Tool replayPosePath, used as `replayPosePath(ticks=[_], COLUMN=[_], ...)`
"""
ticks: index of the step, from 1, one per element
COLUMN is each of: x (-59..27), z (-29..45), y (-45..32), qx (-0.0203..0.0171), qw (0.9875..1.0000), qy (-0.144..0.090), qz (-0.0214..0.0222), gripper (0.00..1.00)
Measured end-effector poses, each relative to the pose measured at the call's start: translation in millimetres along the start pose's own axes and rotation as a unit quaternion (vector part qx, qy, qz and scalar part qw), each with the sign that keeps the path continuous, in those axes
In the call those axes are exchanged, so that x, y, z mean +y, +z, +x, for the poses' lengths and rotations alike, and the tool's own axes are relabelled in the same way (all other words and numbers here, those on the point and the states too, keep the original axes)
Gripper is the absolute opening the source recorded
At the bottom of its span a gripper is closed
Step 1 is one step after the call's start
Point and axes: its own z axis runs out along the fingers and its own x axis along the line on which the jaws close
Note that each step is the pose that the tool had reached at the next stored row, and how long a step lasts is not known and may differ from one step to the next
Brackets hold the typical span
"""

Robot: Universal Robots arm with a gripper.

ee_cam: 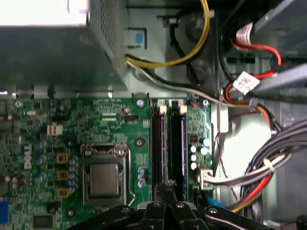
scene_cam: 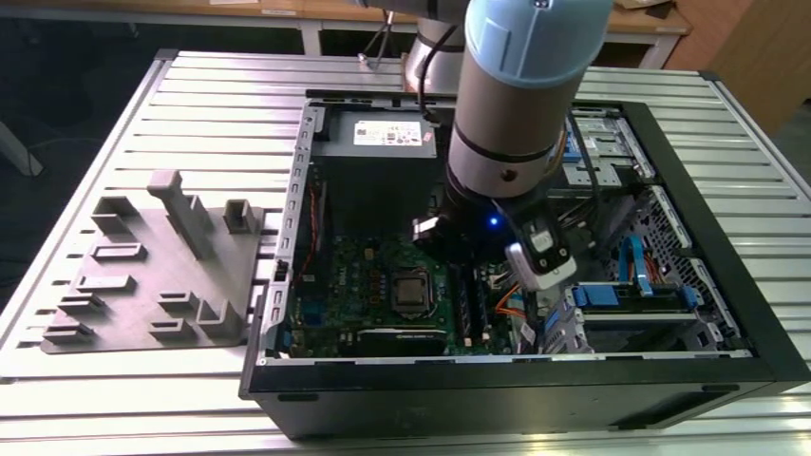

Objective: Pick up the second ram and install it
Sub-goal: 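Press down the second ram until it locks into place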

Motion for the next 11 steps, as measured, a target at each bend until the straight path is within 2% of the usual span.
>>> replayPosePath(ticks=[5,11], x=[-10.9,-19.2], z=[-0.4,-0.7], y=[-0.4,-0.7], qx=[0.0,-0.0002], qw=[1.0,1.0], qy=[0.0,0.0], qz=[0.0007,0.0067], gripper=[0.07,0.07])
